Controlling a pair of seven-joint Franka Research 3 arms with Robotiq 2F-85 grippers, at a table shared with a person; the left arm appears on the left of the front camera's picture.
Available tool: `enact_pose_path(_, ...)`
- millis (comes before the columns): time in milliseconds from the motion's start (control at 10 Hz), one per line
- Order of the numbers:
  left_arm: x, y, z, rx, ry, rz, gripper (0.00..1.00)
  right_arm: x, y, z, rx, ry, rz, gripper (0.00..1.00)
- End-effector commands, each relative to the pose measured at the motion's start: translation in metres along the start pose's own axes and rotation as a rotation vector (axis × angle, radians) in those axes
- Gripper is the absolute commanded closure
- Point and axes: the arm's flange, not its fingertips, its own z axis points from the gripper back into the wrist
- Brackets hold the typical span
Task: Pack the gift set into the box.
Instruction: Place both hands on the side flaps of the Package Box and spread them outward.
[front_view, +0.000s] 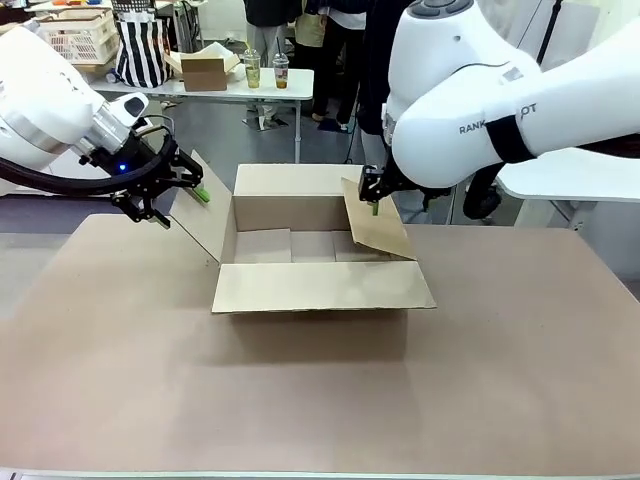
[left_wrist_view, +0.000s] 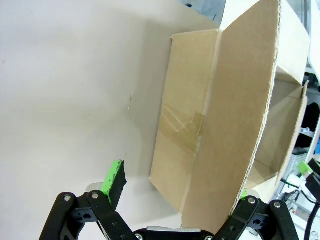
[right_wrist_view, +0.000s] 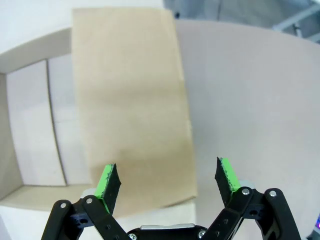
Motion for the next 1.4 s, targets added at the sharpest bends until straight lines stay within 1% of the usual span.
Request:
enact_pose_path(0, 0.001, -0.002, 0.002, 0.014, -0.002, 0.011, 0.0, 0.021, 0.041, -0.018, 0.012, -0.058, 0.035, 0.0)
enact_pose_path(200, 0.001, -0.002, 0.002, 0.014, -0.002, 0.011, 0.0, 0.034, 0.073, -0.019, -0.001, -0.078, 0.123, 0.0)
enact_pose_path(300, 0.001, -0.002, 0.002, 0.014, -0.002, 0.011, 0.0, 0.039, 0.085, -0.018, -0.054, -0.084, 0.16, 0.0)
enact_pose_path(400, 0.001, -0.002, 0.002, 0.014, -0.002, 0.011, 0.0, 0.043, 0.093, -0.021, -0.108, -0.068, 0.209, 0.0)
enact_pose_path(500, 0.001, -0.002, 0.002, 0.014, -0.002, 0.011, 0.0, 0.045, 0.097, -0.029, -0.156, -0.026, 0.251, 0.0)
enact_pose_path(700, 0.001, -0.002, 0.002, 0.014, -0.002, 0.011, 0.0, 0.043, 0.107, -0.053, -0.208, 0.037, 0.313, 0.0)
enact_pose_path(800, 0.001, -0.002, 0.002, 0.014, -0.002, 0.011, 0.0, 0.042, 0.105, -0.06, -0.252, 0.046, 0.306, 0.0)
enact_pose_path(900, 0.001, -0.002, 0.002, 0.014, -0.002, 0.011, 0.0, 0.043, 0.1, -0.059, -0.298, 0.04, 0.29, 0.0)
enact_pose_path(1000, 0.001, -0.002, 0.002, 0.014, -0.002, 0.011, 0.0, 0.042, 0.094, -0.056, -0.311, 0.041, 0.29, 0.0)
enact_pose_path(1100, 0.001, -0.002, 0.002, 0.014, -0.002, 0.011, 0.0, 0.041, 0.087, -0.053, -0.352, 0.049, 0.288, 0.0)
enact_pose_path(1300, 0.001, -0.002, 0.002, 0.014, -0.002, 0.011, 0.0, 0.038, 0.067, -0.042, -0.364, 0.058, 0.265, 0.0)
